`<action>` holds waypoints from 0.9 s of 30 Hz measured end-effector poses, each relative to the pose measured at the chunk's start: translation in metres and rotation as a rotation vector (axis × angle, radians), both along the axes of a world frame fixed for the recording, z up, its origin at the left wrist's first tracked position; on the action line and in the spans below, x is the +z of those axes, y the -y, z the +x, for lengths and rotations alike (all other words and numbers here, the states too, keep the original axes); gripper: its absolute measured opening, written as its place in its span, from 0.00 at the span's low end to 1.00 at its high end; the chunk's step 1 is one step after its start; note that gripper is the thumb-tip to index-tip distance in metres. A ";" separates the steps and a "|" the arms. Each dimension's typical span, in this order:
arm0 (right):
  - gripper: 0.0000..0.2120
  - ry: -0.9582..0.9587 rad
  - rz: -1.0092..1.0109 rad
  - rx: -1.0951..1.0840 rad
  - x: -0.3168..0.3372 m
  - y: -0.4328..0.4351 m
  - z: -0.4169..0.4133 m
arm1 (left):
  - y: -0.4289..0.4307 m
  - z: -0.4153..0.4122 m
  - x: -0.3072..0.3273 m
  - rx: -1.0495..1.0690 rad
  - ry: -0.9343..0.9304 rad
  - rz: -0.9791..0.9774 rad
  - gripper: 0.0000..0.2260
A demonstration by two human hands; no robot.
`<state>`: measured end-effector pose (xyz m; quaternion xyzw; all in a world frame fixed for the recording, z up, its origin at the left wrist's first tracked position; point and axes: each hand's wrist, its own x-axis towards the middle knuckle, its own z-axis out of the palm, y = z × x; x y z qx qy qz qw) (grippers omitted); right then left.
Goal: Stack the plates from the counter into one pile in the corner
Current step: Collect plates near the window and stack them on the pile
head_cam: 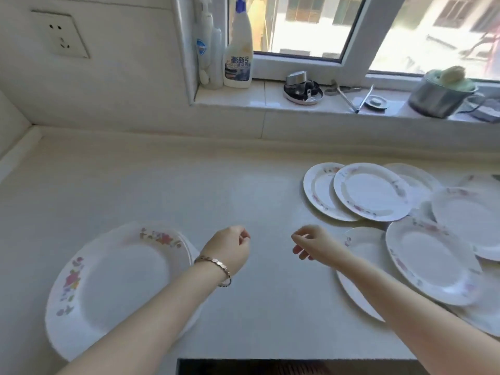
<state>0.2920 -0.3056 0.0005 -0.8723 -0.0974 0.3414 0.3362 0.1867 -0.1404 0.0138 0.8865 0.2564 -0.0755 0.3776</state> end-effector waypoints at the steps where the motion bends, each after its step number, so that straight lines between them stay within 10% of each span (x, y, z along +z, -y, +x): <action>1: 0.06 0.017 -0.001 -0.038 0.003 0.020 0.012 | 0.013 0.015 -0.003 -0.022 -0.026 -0.033 0.11; 11: 0.25 -0.429 0.457 -0.961 -0.029 0.181 0.136 | 0.136 0.126 -0.052 -0.090 -0.235 -0.194 0.13; 27: 0.23 -0.717 0.768 -1.322 -0.063 0.155 0.219 | 0.164 0.184 -0.065 0.361 -0.323 -0.471 0.09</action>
